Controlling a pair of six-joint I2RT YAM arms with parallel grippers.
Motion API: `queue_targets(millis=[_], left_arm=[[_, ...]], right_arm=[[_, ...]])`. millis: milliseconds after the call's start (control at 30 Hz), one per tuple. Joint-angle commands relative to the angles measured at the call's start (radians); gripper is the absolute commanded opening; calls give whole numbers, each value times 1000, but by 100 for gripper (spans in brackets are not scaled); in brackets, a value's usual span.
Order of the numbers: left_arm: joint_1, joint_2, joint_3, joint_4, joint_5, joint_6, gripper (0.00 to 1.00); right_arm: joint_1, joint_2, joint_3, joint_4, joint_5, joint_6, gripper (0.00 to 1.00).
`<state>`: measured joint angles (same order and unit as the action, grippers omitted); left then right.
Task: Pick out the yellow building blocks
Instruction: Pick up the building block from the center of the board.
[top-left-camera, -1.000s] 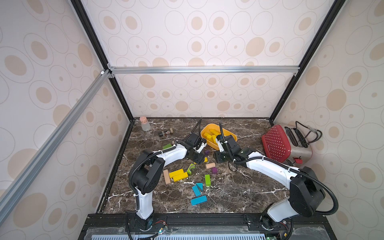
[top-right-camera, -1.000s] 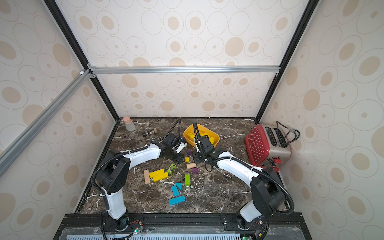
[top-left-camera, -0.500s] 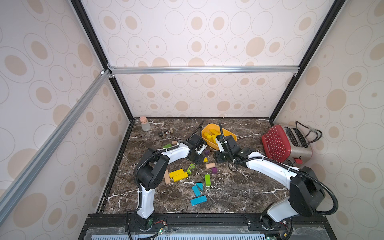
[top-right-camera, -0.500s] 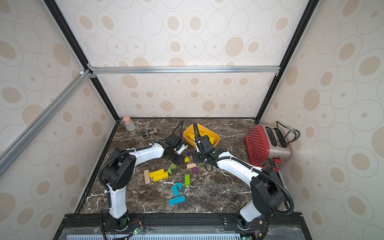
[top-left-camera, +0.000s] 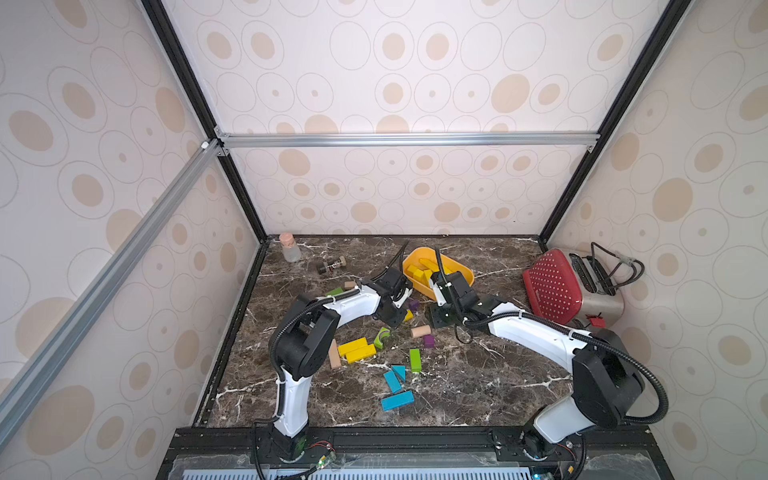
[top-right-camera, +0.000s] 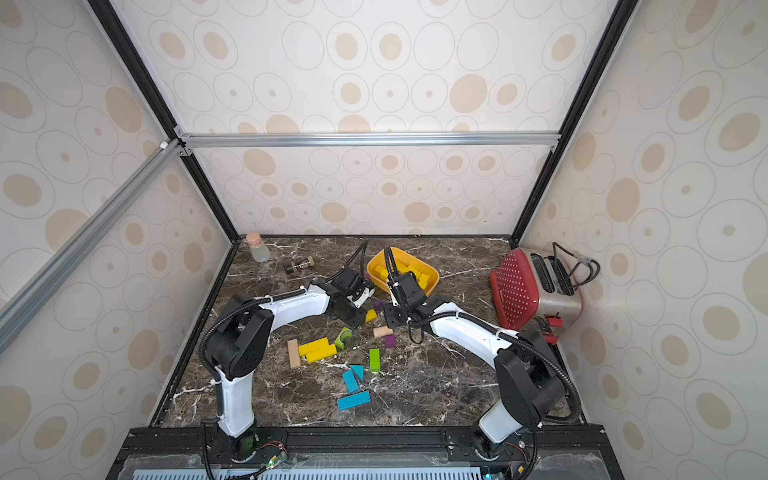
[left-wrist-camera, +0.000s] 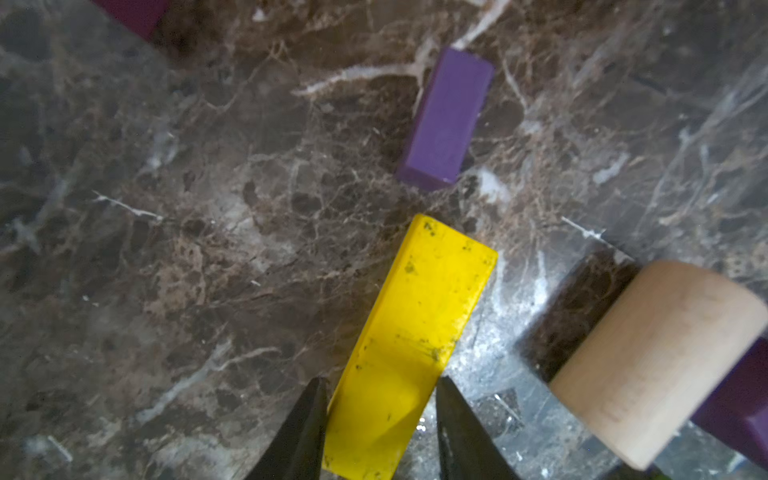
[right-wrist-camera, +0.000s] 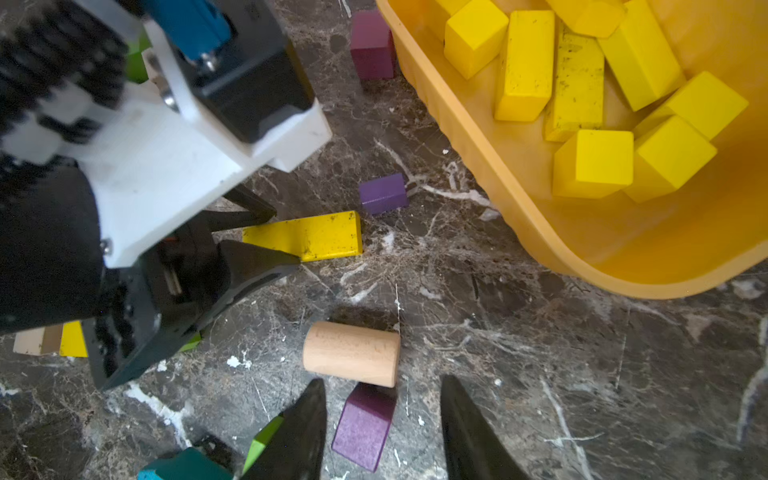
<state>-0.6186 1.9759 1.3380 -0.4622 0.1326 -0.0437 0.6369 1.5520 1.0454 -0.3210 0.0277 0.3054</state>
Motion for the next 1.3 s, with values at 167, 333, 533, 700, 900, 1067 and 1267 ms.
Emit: queue_targets(millis=[167,333,533,700,900,1067,1267], left_arm=[[-7,26,33,-41,18,1,41],[-9,50,52,-51,28,-1,38],[-10,39,48,-55,8,4,29],[-10,8,49,-61,-12,1,20],[-9,-84,54,-66,-19,13,7],[-9,-96,104,-77,-4,1,0],[-9,-83,176,-64,30,-19,0]], right_arm=[[6,-20,2,1,15,-5,46],[7,-30,-5,-6,20,-5,46],[6,-35,-2,-8,24,-5,46],[7,-50,9,-20,21,-5,46],[6,-49,46,-2,20,1,45],[6,-71,54,40,35,3,45],[6,-104,44,20,81,-13,44]])
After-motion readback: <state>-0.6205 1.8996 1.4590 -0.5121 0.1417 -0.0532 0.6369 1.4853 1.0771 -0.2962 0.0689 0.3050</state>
